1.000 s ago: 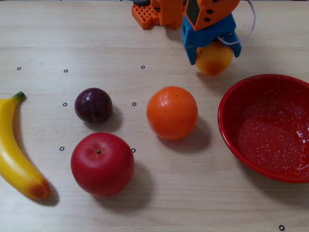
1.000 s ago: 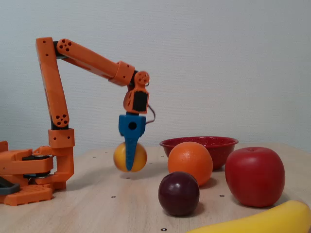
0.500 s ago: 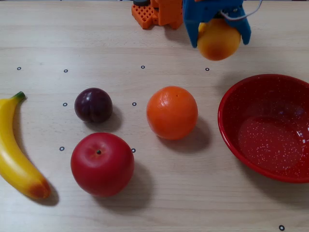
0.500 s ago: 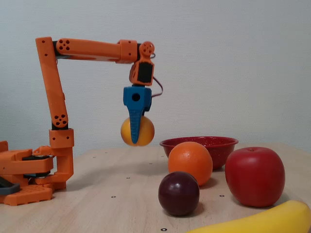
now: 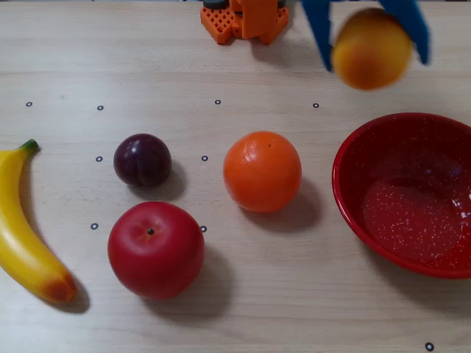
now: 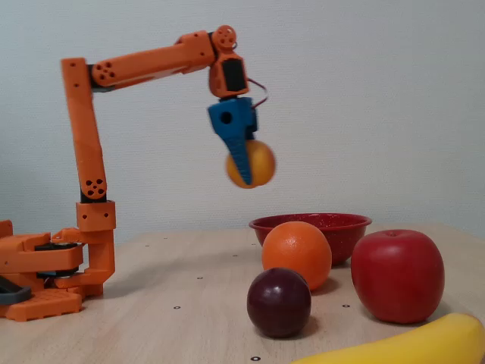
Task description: Put peach in the red bowl.
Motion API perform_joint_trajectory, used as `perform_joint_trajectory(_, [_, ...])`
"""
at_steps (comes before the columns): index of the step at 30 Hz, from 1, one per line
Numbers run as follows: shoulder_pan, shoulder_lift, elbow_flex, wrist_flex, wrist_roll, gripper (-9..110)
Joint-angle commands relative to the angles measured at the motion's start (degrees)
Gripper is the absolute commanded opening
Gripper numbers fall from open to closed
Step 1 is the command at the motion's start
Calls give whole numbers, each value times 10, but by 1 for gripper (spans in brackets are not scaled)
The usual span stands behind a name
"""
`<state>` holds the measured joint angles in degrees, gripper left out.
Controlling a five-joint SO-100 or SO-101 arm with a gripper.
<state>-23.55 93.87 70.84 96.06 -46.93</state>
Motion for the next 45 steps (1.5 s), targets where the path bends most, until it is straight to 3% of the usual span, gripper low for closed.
perform_joint_trajectory(1, [-20, -4, -71, -43, 39, 0])
perform_joint_trajectory(7, [-41, -112, -169, -101, 100, 0])
perform_joint_trajectory(18, [-54, -274, -307, -160, 113, 0])
perform_joint_trajectory(26, [-49, -364, -374, -152, 106, 0])
perform_joint_trajectory(37, [-46, -452, -450, -63, 11, 0])
perform_joint_trajectory(39, [-43, -467, -461, -52, -10, 7])
perform_joint_trajectory(42, [-36, -486, -479, -33, -33, 31])
perform_joint_trajectory(45, [-32, -502, -490, -34, -54, 38])
